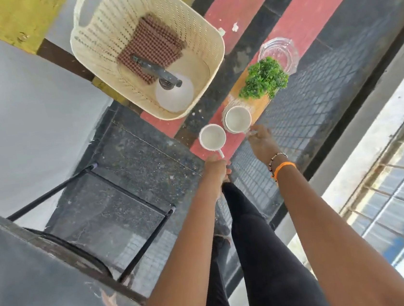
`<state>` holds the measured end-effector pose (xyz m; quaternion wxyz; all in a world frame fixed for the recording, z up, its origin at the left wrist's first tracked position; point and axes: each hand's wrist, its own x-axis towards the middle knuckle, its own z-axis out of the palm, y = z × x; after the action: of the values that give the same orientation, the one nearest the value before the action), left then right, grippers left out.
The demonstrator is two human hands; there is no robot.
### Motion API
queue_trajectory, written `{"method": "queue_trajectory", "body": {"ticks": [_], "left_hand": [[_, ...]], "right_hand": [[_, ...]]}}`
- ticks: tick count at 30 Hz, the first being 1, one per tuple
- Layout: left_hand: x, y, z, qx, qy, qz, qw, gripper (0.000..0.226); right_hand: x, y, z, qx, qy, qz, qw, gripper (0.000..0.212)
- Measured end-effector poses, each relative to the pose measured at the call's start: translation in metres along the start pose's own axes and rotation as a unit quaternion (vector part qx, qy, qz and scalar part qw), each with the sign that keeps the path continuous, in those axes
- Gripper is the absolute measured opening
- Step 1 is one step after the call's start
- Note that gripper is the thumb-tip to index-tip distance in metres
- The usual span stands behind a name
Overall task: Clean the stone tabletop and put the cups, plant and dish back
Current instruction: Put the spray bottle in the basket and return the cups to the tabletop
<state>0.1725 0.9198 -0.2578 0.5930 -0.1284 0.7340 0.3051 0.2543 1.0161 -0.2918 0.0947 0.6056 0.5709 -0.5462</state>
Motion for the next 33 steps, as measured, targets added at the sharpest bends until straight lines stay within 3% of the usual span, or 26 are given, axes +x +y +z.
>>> {"method": "queue_trajectory", "body": {"ticks": [3, 7, 10, 14, 18, 25, 33], "left_hand": [[0.013, -0.003, 0.009, -0.029, -0.008, -0.014, 0.999, 0.014], [0.018, -0.003, 0.010, -0.070, 0.019, 0.008, 0.997, 0.013], [0.011, 0.000, -0.004, -0.099, 0.063, 0.035, 0.992, 0.027], [-0.019, -0.007, -0.030, -0.123, 0.086, 0.051, 0.987, 0.028], [-0.068, -0.025, -0.054, -0.152, 0.111, 0.098, 0.977, 0.028], [-0.175, -0.092, -0.127, -0.244, 0.189, 0.199, 0.930, 0.035], [-0.293, -0.216, -0.224, -0.360, 0.323, 0.275, 0.831, 0.034]], "right_hand": [[0.011, 0.006, 0.005, -0.024, 0.012, 0.024, 0.999, 0.033], [0.013, 0.004, 0.007, -0.060, -0.008, -0.031, 0.998, 0.013], [0.001, -0.003, 0.010, -0.037, -0.013, -0.055, 0.998, 0.022], [-0.031, -0.022, 0.016, -0.017, 0.013, -0.050, 0.999, 0.019], [-0.092, -0.046, 0.031, -0.026, 0.024, -0.121, 0.992, 0.023], [-0.230, -0.079, 0.072, -0.057, -0.036, -0.301, 0.951, 0.026], [-0.387, -0.071, 0.177, -0.075, -0.182, -0.419, 0.886, 0.025]]}}
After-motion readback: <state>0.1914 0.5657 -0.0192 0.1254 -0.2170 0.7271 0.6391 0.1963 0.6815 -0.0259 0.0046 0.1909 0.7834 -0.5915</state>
